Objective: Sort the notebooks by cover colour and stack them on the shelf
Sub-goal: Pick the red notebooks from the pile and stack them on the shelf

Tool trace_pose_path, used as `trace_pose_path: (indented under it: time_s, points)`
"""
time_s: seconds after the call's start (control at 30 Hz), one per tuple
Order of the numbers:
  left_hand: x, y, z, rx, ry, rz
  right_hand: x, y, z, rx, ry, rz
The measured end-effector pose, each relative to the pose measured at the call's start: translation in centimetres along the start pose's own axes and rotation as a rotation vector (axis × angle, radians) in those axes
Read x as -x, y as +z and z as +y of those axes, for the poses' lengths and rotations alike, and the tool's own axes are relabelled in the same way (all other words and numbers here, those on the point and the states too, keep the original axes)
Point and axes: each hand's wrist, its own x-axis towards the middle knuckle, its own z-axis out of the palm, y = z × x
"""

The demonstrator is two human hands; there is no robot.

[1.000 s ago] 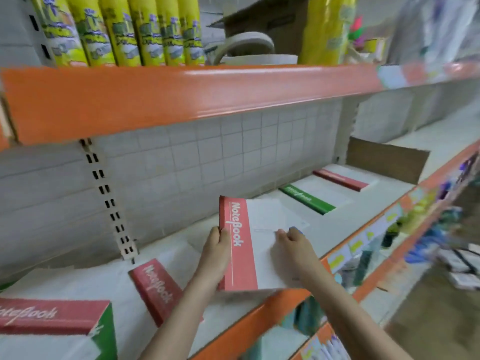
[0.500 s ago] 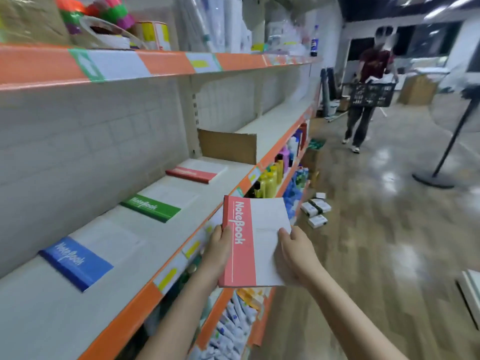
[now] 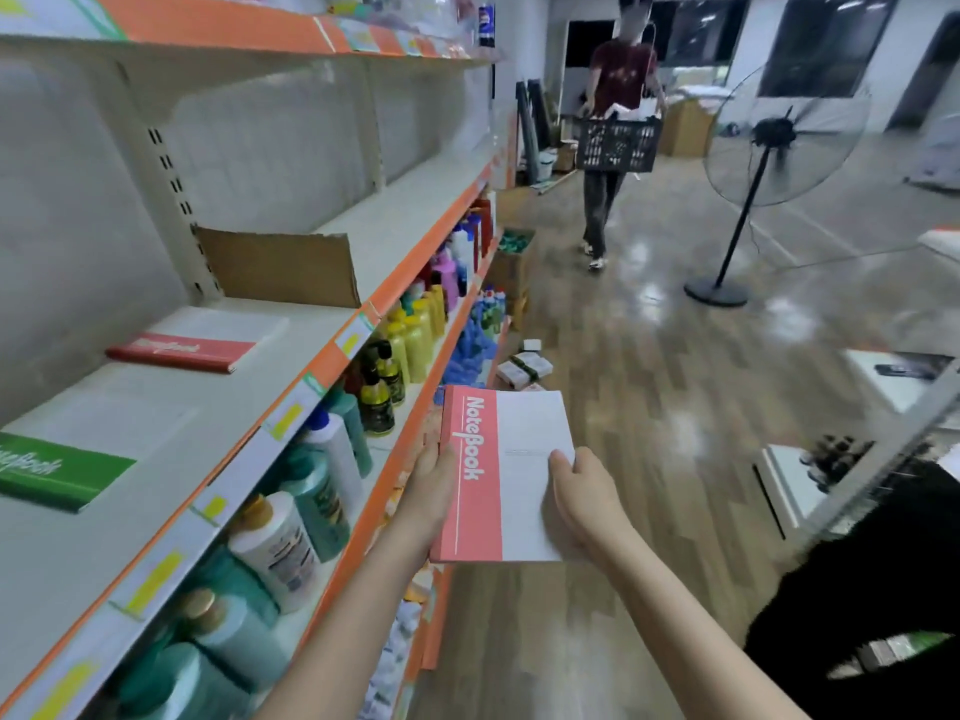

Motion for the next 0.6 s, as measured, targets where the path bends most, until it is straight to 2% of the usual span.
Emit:
trace_pose_path:
  time_s: [0.23,0.4,0.6]
  points:
    - [-8.2,0.7,1.1,-0.022,-0.018,-0.034,-7.8,1.0,-1.4,-0.005,0.002,-0.012]
    - [-14.8,-0.1,3.8,0.042,0.002,0.034,-14.3,2.1,-4.8,-0.055,-0.007,-0.056]
    - [-20.3,-2.4,6.7,0.018,0.028,0.142,-20.3,3.9,-9.8,-0.041,-0.120,-0.097]
